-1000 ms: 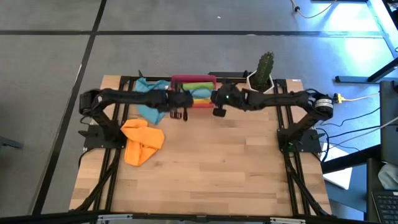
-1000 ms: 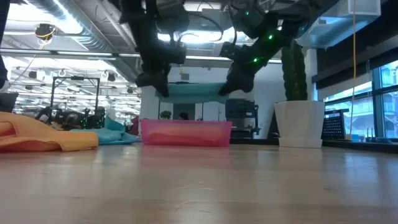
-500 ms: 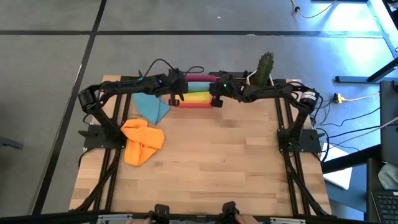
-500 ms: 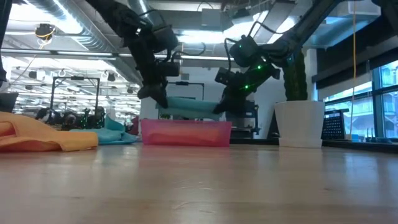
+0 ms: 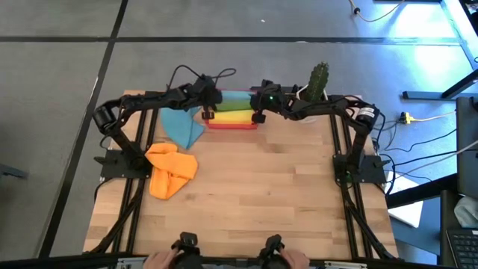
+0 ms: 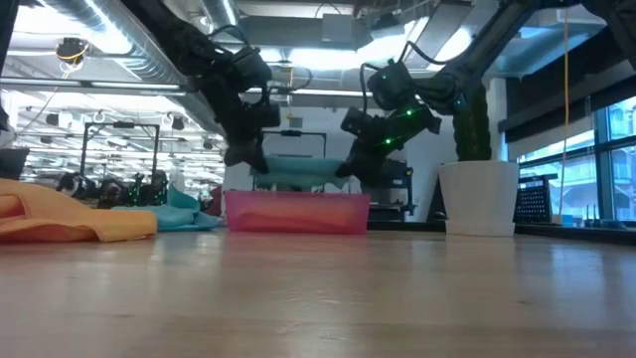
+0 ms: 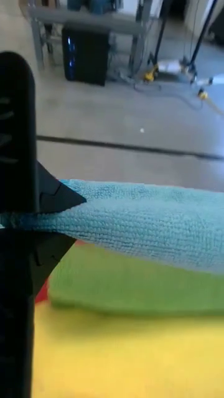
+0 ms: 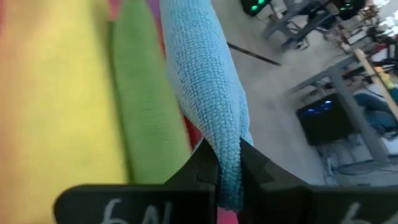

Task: Roll microfiber towels into tight, uniform cylinder then place into a basket
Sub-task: Put the rolled bottom blue towel into the red bin

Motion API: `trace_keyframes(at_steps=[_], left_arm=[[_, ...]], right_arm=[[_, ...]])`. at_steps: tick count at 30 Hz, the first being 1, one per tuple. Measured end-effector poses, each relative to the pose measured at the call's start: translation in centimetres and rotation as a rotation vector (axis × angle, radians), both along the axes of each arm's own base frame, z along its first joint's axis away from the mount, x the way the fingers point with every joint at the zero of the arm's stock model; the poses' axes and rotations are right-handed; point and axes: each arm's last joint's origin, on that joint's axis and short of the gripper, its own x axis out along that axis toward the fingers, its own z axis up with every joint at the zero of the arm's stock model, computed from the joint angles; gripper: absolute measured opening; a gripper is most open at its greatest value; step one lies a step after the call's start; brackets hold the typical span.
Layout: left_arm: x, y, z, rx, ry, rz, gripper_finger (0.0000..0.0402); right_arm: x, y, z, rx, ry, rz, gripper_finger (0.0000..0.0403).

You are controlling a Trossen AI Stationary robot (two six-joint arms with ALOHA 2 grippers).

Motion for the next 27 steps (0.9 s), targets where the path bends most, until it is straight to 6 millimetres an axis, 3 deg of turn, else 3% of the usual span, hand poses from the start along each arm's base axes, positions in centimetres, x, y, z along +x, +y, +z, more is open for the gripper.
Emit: trace_keyframes(at_steps=[5, 13, 17, 27], left_arm=[[-0.7, 1.4, 0.0, -0.011, -0.049, -0.005, 0.0], [-0.9, 3.3, -3.6, -0.093, 0.008, 0.0, 0.0], [-0.6, 3.6, -5.0, -0.106, 0.042, -0.013, 0.0], [-0.5, 3.8, -5.3, -0.124, 0.032, -0.033, 0.0004]], right_arm=[[0.1, -1.6, 0.5, -0.002, -0.018, -0.011, 0.002], [1.1, -3.8, -2.5, 0.089, 0.058, 0.005, 0.002], [1.5, -4.0, -3.5, 0.106, 0.096, 0.004, 0.002], [1.2, -3.8, -4.2, 0.132, 0.186, 0.037, 0.002]])
